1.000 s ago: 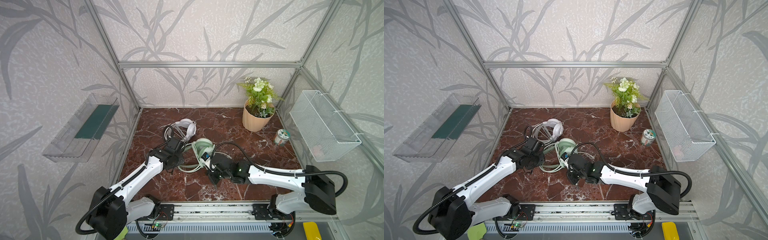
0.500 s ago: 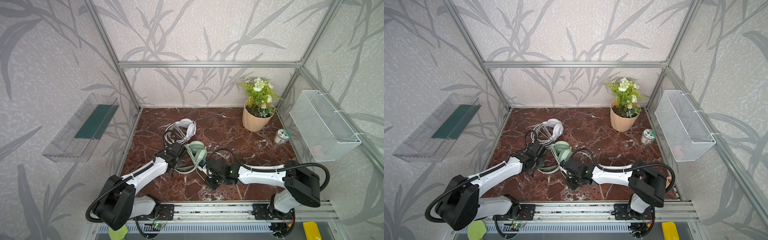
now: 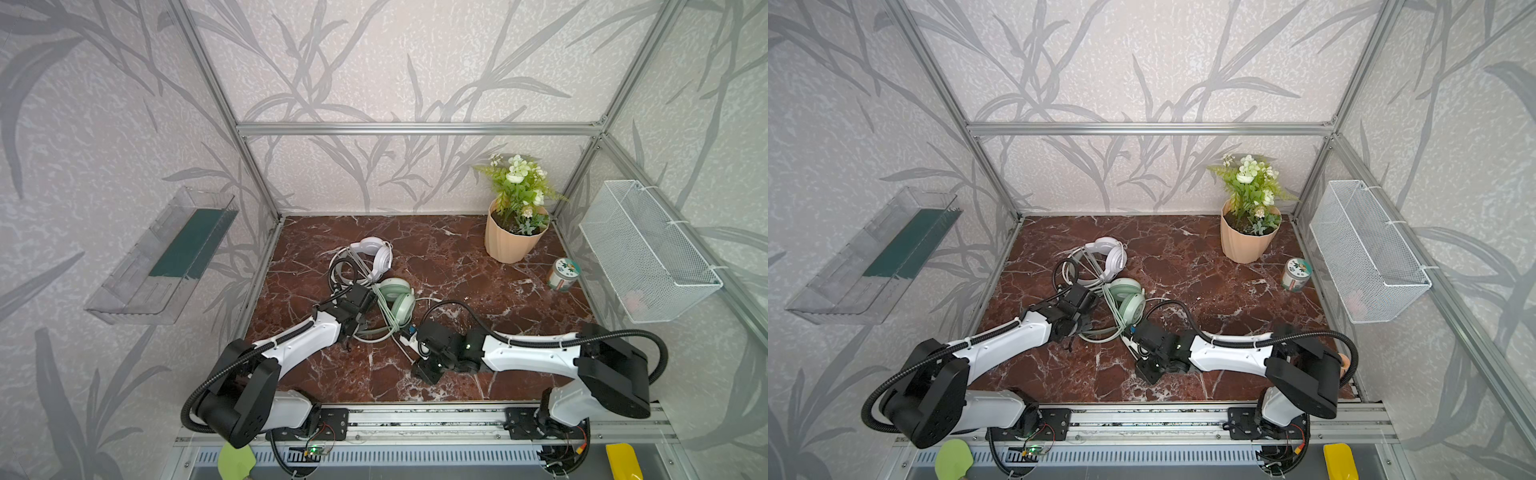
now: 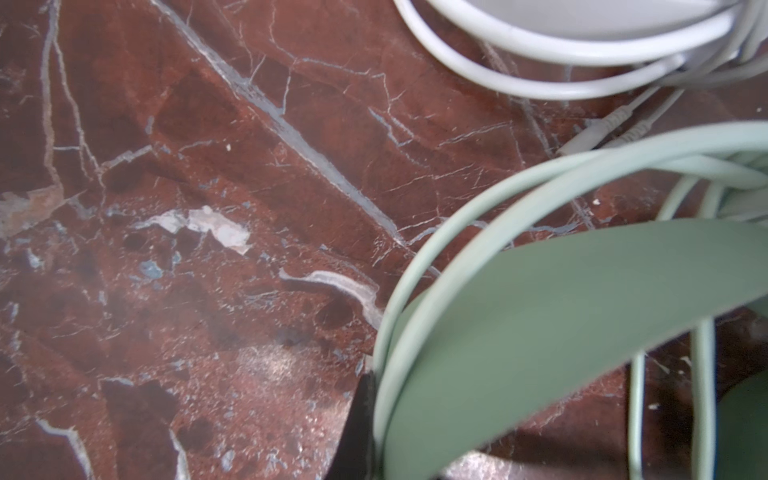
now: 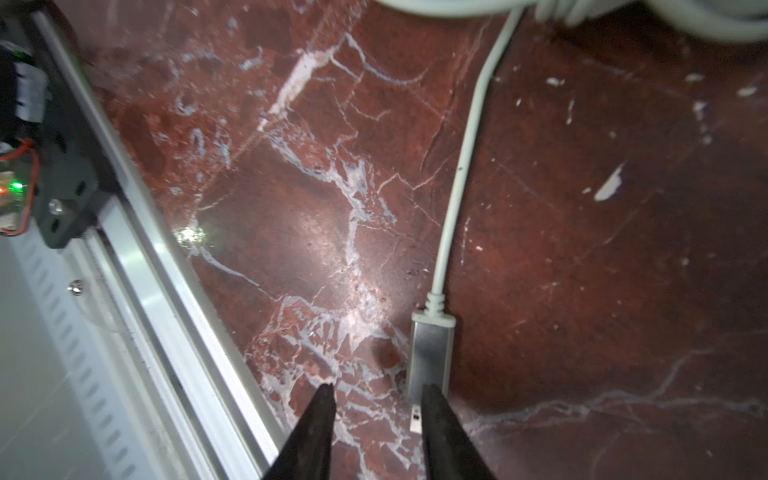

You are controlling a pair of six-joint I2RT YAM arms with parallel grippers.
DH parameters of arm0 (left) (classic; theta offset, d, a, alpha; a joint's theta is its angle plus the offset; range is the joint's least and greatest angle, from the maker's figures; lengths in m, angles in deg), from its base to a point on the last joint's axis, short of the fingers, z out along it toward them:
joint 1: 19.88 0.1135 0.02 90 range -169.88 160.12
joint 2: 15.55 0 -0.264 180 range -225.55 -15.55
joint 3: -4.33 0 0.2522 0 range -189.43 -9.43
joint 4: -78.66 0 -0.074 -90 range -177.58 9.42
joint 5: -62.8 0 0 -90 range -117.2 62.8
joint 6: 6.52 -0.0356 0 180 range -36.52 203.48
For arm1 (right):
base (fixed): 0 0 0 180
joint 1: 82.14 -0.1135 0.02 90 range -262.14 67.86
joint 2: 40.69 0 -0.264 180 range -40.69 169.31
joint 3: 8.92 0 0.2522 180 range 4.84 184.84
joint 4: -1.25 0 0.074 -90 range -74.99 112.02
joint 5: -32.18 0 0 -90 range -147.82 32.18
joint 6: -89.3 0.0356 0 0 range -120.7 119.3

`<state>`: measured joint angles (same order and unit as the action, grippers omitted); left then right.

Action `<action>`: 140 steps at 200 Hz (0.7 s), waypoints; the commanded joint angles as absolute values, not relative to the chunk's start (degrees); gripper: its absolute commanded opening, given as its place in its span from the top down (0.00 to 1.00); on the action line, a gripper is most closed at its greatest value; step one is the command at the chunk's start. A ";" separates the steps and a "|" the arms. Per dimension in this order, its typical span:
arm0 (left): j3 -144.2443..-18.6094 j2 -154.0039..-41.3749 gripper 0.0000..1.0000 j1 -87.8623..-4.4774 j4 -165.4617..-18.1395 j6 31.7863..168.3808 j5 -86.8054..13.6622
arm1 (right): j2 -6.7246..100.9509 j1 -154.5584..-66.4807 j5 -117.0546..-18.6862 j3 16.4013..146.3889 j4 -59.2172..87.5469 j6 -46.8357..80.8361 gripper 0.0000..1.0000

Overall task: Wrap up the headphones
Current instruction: 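Release the headphones and cable and withdraw both grippers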

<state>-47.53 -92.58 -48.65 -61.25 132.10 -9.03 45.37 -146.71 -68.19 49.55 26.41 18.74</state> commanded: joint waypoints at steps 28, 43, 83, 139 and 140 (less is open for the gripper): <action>-46.92 -91.49 0.92 -49.18 -62.53 131.16 -7.51 | 31.88 -147.18 -64.00 47.61 27.16 16.32 0.47; -46.40 -90.14 0.82 -49.26 -62.57 131.37 -7.51 | 27.22 -147.19 -62.22 46.72 27.18 15.58 0.39; -46.12 -86.16 0.43 -49.59 -61.21 131.60 -8.60 | 13.33 -147.18 -53.65 41.33 24.38 14.08 0.21; -57.35 -74.88 0.04 -50.26 -48.85 129.74 -7.91 | -5.07 -147.22 -41.62 37.58 25.49 9.67 0.01; -57.60 -74.61 0.03 -50.23 -48.75 129.59 -7.58 | -5.21 -147.20 -41.24 37.60 25.48 9.67 0.01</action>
